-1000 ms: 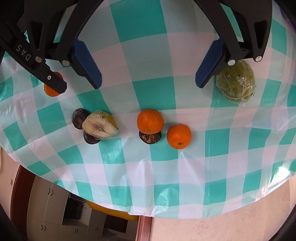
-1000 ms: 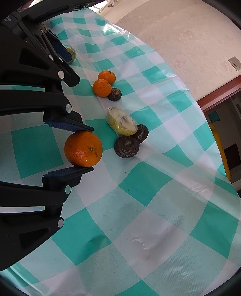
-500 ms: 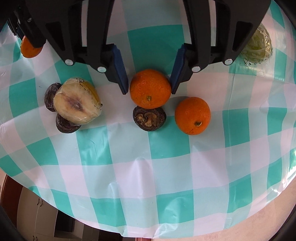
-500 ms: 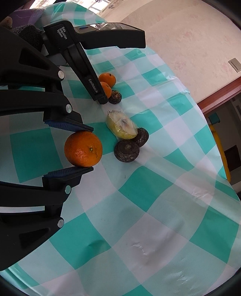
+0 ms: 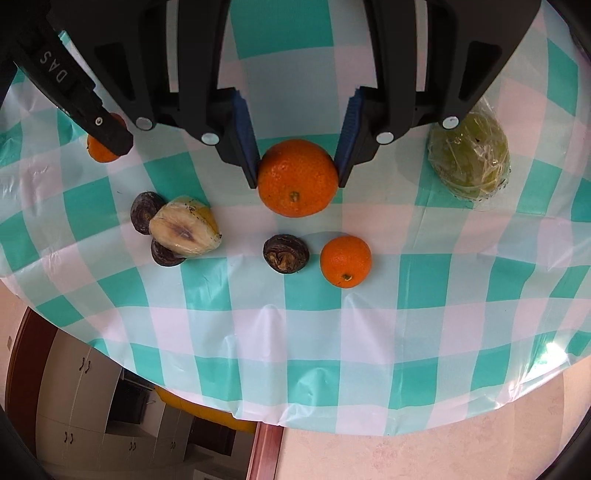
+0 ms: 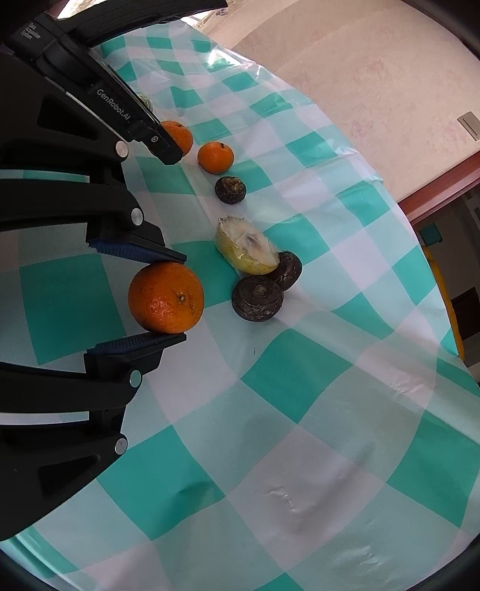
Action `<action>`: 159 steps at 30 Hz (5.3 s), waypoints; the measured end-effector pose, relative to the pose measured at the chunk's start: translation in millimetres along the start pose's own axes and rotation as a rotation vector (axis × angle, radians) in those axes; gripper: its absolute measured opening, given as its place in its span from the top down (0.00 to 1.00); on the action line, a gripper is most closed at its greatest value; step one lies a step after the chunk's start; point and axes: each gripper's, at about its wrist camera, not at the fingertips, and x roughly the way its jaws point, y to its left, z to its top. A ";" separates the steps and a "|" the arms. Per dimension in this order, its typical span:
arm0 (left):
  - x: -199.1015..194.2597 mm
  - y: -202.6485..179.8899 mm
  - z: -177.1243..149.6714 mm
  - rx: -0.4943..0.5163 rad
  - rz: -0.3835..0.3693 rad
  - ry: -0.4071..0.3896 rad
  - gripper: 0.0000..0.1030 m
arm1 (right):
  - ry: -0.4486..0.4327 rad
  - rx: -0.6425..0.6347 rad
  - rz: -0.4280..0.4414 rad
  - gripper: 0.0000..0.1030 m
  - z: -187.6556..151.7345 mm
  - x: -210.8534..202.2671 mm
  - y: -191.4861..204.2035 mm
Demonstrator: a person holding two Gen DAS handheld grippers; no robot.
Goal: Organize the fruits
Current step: 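Carry both held tangerines up over the purple box, then open both tools to drop the tangerines into the box, then move both open tools back toward the remaining fruits on the table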
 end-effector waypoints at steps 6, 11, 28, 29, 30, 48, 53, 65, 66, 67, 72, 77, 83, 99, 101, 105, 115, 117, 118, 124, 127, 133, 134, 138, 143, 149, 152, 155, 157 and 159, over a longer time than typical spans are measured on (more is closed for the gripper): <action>-40.3 7.3 -32.3 -0.017 0.001 0.040 0.60 | 0.010 0.002 -0.008 0.65 -0.4 2.1 -0.1; -71.6 24.0 -59.2 -0.018 0.026 0.040 0.60 | 0.011 0.000 -0.017 0.65 -0.2 2.2 0.6; -157.2 111.2 -130.0 -0.190 0.075 -0.016 0.60 | 0.027 -0.129 -0.046 0.65 -30.2 -13.9 34.4; -160.4 113.4 -131.4 -0.186 0.080 -0.019 0.60 | 0.029 -0.146 -0.045 0.65 -34.7 -15.5 39.7; -163.1 115.3 -132.9 -0.184 0.084 -0.018 0.60 | 0.031 -0.161 -0.044 0.65 -39.4 -17.5 45.3; -210.9 112.2 -163.2 -0.053 0.130 -0.067 0.60 | 0.164 -0.404 0.071 0.65 -132.6 -63.1 113.9; -227.1 109.9 -168.0 -0.031 0.126 -0.099 0.60 | 0.180 -0.470 0.098 0.65 -147.8 -76.7 130.0; -315.0 122.9 -163.2 -0.068 0.086 -0.302 0.60 | 0.157 -0.503 0.238 0.65 -153.0 -115.0 165.9; -323.0 125.4 -163.4 -0.072 0.085 -0.316 0.60 | 0.151 -0.512 0.257 0.65 -153.7 -120.6 171.5; -330.1 127.8 -163.6 -0.075 0.089 -0.331 0.60 | 0.141 -0.523 0.276 0.65 -154.9 -126.5 177.7; -365.0 150.1 -161.7 -0.107 0.135 -0.397 0.60 | 0.097 -0.581 0.345 0.65 -161.8 -153.4 208.1; -391.5 179.9 -165.9 -0.144 0.208 -0.443 0.60 | 0.066 -0.630 0.400 0.65 -171.5 -174.3 233.3; -408.9 221.5 -173.2 -0.221 0.280 -0.447 0.60 | 0.029 -0.727 0.458 0.65 -188.8 -194.6 270.7; -407.6 295.0 -189.5 -0.309 0.487 -0.299 0.59 | 0.069 -1.007 0.521 0.65 -251.6 -197.0 375.5; -405.7 302.4 -191.1 -0.302 0.517 -0.255 0.59 | 0.112 -1.045 0.500 0.65 -259.1 -188.7 385.6; -395.0 314.3 -195.0 -0.293 0.547 -0.151 0.59 | 0.193 -1.128 0.443 0.65 -276.9 -170.5 399.3; -361.5 325.5 -205.5 -0.195 0.568 0.111 0.59 | 0.374 -1.310 0.273 0.65 -311.7 -129.7 412.7; -358.8 325.5 -208.1 -0.180 0.574 0.140 0.59 | 0.394 -1.338 0.245 0.65 -314.8 -126.5 412.9; -357.1 324.8 -208.7 -0.170 0.580 0.154 0.59 | 0.394 -1.353 0.230 0.64 -316.0 -126.2 413.6; -352.9 321.5 -211.1 -0.152 0.589 0.198 0.56 | 0.418 -1.407 0.190 0.64 -321.2 -125.0 414.1; -353.5 319.1 -210.5 -0.153 0.573 0.203 0.47 | 0.410 -1.393 0.199 0.55 -318.9 -126.8 413.0; -362.1 314.6 -206.6 -0.143 0.647 0.166 0.07 | 0.351 -1.363 0.221 0.30 -310.0 -136.0 411.3; -363.2 315.5 -206.6 -0.148 0.642 0.163 0.07 | 0.351 -1.352 0.230 0.30 -308.7 -136.4 411.0; -366.5 315.3 -203.3 -0.139 0.687 0.155 0.07 | 0.296 -1.316 0.253 0.24 -303.0 -143.6 408.7; -392.9 306.1 -188.9 -0.128 0.763 0.027 0.06 | 0.111 -1.165 0.390 0.24 -269.5 -171.3 398.5; -435.7 257.0 -169.5 -0.077 0.747 -0.281 0.02 | -0.124 -0.928 0.528 0.16 -205.8 -205.2 351.5; -445.1 219.1 -161.4 -0.028 0.689 -0.400 0.02 | -0.173 -0.807 0.528 0.16 -175.7 -203.9 319.4; -443.4 179.6 -149.9 0.006 0.591 -0.479 0.02 | -0.161 -0.701 0.472 0.16 -150.3 -187.6 282.6; -436.0 154.7 -141.8 0.031 0.515 -0.507 0.02 | -0.146 -0.633 0.398 0.16 -135.9 -170.7 257.1; -422.1 127.0 -134.2 0.061 0.440 -0.515 0.02 | -0.128 -0.565 0.331 0.16 -120.8 -152.9 231.5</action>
